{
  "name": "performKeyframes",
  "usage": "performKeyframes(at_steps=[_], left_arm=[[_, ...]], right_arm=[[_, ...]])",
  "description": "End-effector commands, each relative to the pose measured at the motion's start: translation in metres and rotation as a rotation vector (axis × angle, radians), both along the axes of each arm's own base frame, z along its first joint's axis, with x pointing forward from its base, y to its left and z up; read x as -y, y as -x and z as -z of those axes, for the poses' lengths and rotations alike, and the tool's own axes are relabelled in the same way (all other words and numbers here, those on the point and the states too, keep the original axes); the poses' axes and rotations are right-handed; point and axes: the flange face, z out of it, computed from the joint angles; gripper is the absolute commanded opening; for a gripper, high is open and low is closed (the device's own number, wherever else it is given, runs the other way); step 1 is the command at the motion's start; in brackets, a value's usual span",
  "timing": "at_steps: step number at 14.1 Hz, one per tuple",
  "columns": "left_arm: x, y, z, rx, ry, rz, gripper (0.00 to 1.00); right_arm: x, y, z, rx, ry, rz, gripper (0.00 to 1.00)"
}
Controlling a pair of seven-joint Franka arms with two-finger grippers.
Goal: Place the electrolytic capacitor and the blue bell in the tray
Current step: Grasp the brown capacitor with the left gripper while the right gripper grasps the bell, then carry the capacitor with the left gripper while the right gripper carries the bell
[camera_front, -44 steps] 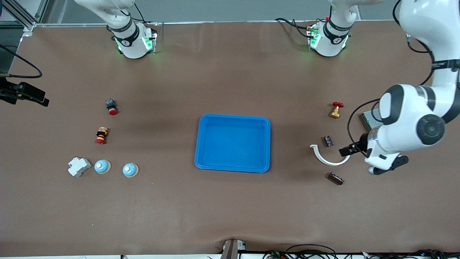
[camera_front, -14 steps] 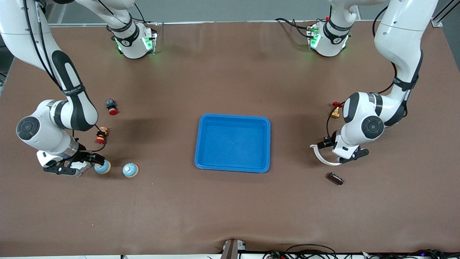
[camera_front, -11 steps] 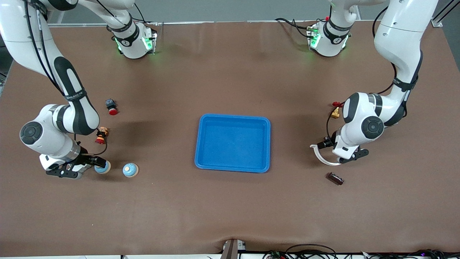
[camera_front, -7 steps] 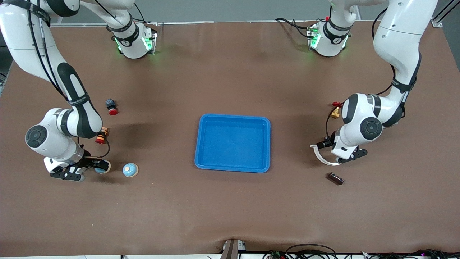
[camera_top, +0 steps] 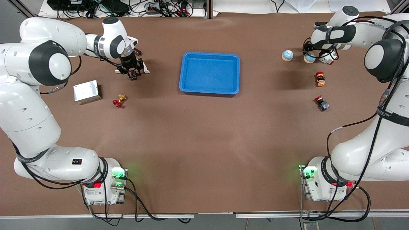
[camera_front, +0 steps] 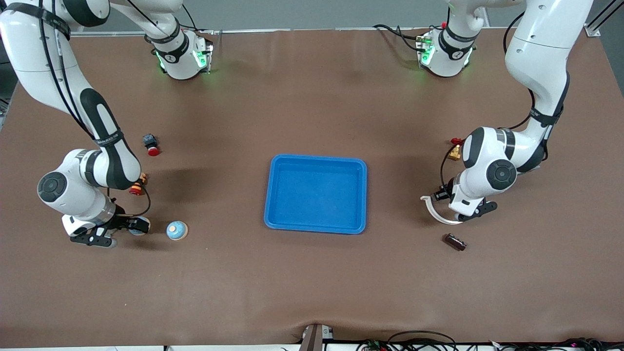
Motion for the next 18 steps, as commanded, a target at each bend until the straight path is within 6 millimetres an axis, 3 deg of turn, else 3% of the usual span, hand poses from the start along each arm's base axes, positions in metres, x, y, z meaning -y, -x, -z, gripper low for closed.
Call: performKeyframes(at_steps=[1,3,5,7,9,10,11,12,14,15,18], left_arm=[[0.005,-0.002,-0.006,0.017,-0.006,-0.025,0.15],[0.005,-0.003,-0.008,0.019,-0.008,-0.033,0.01],[0.004,-0.008,-0.024,0.040,-0.007,-0.035,0.00],[0.002,-0.016,-0.055,0.018,-0.021,-0.033,0.00],[0.003,-0.036,-0.104,-0.035,-0.038,-0.038,0.00],[0.011,-0.047,-0.131,-0.061,-0.029,-0.048,0.00],[0.015,-0.056,-0.154,-0.072,-0.009,-0.079,0.00],[0.017,-0.065,-0.173,-0.067,0.008,-0.111,0.00],[0.031,-0.072,-0.196,-0.042,0.042,-0.172,0.00],[0.049,-0.073,-0.205,-0.029,0.054,-0.201,0.00],[0.101,-0.065,-0.208,-0.027,0.031,-0.296,0.00]], right_arm=[[-0.001,-0.005,0.004,0.004,-0.011,0.005,1.00],[-0.003,-0.003,0.007,-0.002,-0.011,0.000,1.00],[-0.003,-0.002,0.010,-0.008,-0.012,0.000,1.00],[-0.004,-0.001,0.012,-0.012,-0.013,-0.001,1.00],[-0.003,-0.001,0.013,-0.014,-0.010,-0.019,0.95],[-0.001,-0.001,0.013,-0.014,-0.006,-0.057,0.65],[0.000,-0.001,0.013,-0.014,-0.002,-0.092,0.22],[-0.001,-0.001,0.013,-0.013,-0.001,-0.101,0.00],[-0.005,-0.003,0.008,-0.013,-0.004,-0.100,0.00],[-0.014,-0.004,0.001,-0.020,-0.009,-0.096,0.00],[-0.052,-0.009,-0.048,-0.097,-0.050,-0.028,0.00]])
